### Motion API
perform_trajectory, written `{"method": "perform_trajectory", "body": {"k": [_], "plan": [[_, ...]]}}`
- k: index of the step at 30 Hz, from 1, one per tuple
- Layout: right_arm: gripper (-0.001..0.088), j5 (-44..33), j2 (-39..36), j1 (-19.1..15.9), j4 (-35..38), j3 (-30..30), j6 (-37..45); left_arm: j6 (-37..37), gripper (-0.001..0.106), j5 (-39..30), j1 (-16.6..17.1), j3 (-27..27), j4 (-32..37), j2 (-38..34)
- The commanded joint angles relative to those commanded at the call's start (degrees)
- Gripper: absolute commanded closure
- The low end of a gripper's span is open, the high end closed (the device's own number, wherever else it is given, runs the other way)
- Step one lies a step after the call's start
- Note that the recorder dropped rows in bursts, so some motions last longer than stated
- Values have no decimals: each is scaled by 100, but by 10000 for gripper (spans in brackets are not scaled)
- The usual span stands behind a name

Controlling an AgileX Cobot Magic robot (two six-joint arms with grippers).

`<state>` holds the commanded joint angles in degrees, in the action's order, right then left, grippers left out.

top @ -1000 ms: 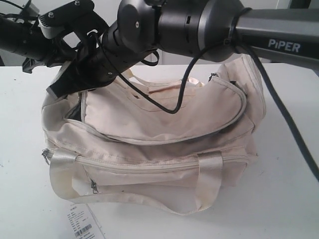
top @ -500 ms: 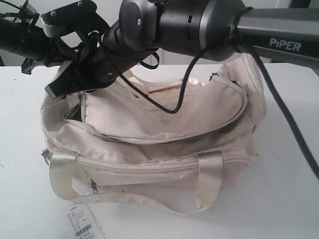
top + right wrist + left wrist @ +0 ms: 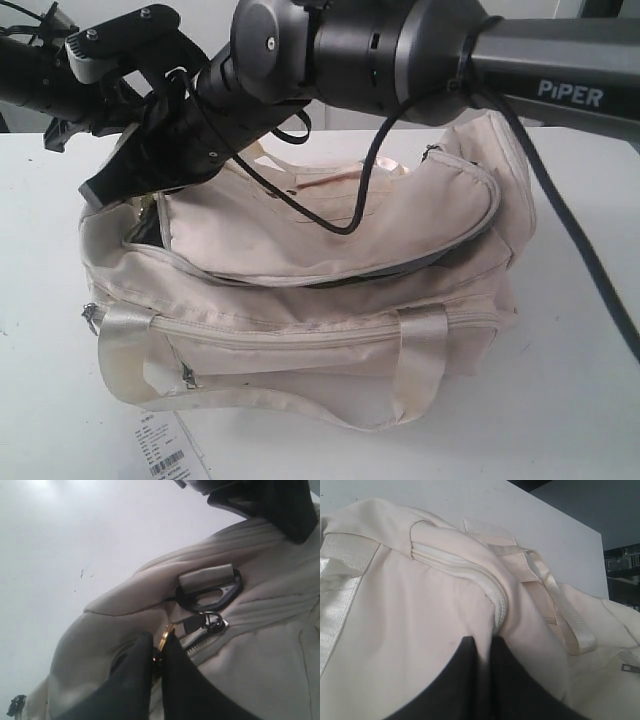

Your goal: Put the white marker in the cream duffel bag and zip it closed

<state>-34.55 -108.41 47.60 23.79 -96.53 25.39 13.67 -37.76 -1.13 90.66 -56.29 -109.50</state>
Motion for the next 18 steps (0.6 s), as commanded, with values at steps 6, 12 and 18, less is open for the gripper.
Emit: {"method": "perform_trajectory", "body": {"k": [6, 12, 18], "plan": [[868, -237, 64, 0, 0, 0, 208, 2, 1053, 10, 0, 0, 0, 0], [868, -506, 64, 0, 0, 0, 851, -57, 1053, 35, 0, 0, 0, 0], [868, -706, -11, 0, 0, 0, 1558, -101, 1053, 51, 11, 0, -66, 13]]}}
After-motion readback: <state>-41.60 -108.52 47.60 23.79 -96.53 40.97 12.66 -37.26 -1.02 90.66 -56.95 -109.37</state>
